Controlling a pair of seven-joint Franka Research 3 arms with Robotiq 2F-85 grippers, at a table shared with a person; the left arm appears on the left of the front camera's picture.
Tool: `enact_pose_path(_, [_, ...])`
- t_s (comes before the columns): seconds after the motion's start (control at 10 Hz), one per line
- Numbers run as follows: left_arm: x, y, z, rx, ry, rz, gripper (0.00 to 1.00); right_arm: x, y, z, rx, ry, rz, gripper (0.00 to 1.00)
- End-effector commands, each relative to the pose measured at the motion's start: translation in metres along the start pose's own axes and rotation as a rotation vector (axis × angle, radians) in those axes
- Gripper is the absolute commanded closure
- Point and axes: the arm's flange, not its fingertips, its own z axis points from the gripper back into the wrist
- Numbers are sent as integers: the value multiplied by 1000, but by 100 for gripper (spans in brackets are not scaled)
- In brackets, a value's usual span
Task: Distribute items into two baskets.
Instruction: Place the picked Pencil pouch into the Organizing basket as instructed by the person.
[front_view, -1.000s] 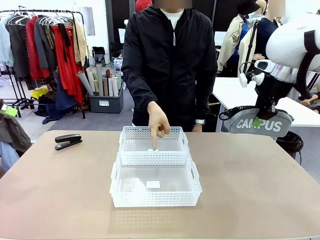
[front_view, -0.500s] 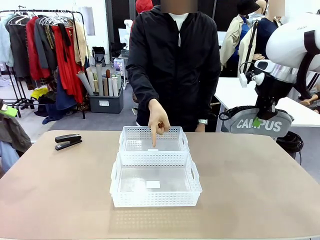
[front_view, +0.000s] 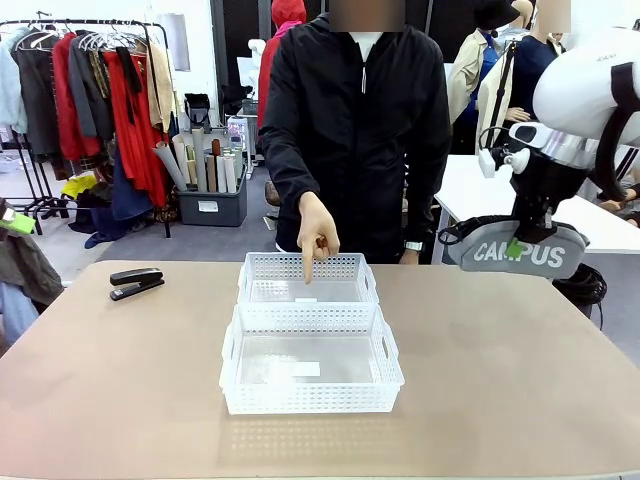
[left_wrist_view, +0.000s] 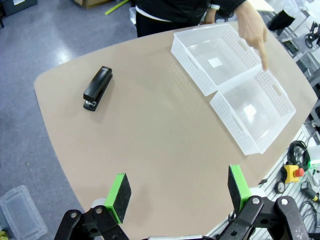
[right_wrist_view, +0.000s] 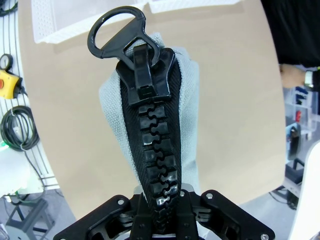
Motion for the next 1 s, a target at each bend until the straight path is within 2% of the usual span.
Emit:
enact_pose_path(0.0, [0,-1,1,-2,-5,-2,0,1,37,7,-2,1,7,100])
enact_pose_path(0.6, [0,-1,1,-2,-5,-2,0,24,99,-4,63,-50,54,100])
enact_pose_path(0.9, [0,-1,1,-2,-5,-2,0,46,114,-22,99,-76,-4,100])
